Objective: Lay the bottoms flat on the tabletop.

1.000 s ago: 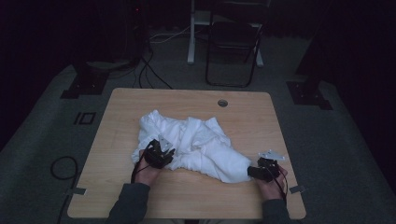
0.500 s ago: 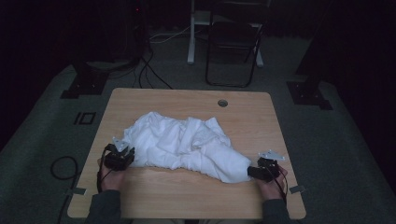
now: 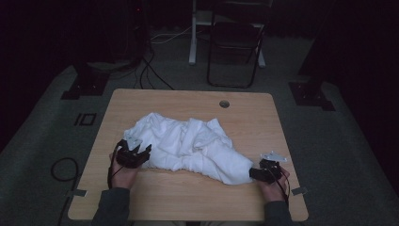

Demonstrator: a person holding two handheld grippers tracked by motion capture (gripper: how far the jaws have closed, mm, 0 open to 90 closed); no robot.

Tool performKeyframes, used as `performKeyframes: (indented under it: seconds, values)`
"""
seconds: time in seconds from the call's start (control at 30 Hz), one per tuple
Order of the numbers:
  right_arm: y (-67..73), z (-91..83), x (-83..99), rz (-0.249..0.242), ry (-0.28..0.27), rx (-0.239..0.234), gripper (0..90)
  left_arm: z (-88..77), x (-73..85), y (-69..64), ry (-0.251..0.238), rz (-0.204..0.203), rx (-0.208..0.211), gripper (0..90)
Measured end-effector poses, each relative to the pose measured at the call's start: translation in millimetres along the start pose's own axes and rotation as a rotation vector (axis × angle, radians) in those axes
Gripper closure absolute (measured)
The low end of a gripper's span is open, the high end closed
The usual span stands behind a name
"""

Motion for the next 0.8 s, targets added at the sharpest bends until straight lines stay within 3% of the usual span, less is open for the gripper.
performKeyframes:
  seconds: [0.23, 0.37, 0.53, 0.67, 0.8]
  values:
    - [0.5, -0.1, 0.1, 0.000, 0.000, 0.000, 22.2, 13.1, -27.3, -43.2, -0.022, 0.076, 0.114, 48.1]
    - [0.5, -0.1, 0.1, 0.000, 0.000, 0.000, 22.1, 20.6, -41.3, -63.2, -0.031, 0.100, 0.157, 43.9]
    - [0.5, -0.1, 0.1, 0.001, 0.000, 0.000, 22.2, 39.7, -51.4, -81.4, -0.001, 0.117, 0.160, 36.6]
    - [0.5, -0.1, 0.1, 0.000, 0.000, 0.000, 22.1, 61.5, -52.3, -88.3, 0.057, 0.095, 0.141, 30.0]
    - [0.5, -0.1, 0.1, 0.001, 0.000, 0.000, 22.1, 81.2, -47.6, -96.2, 0.115, 0.084, 0.152, 34.9]
Point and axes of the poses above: each handheld gripper's, and its own axes: z roughly forward along the jaws, x roughly out of its underside, y roughly to its left, the point moved 2 cm from there along z, roughly forward along the jaws, and after that the axes turned 7 degrees about y, right-handed, at the moved point
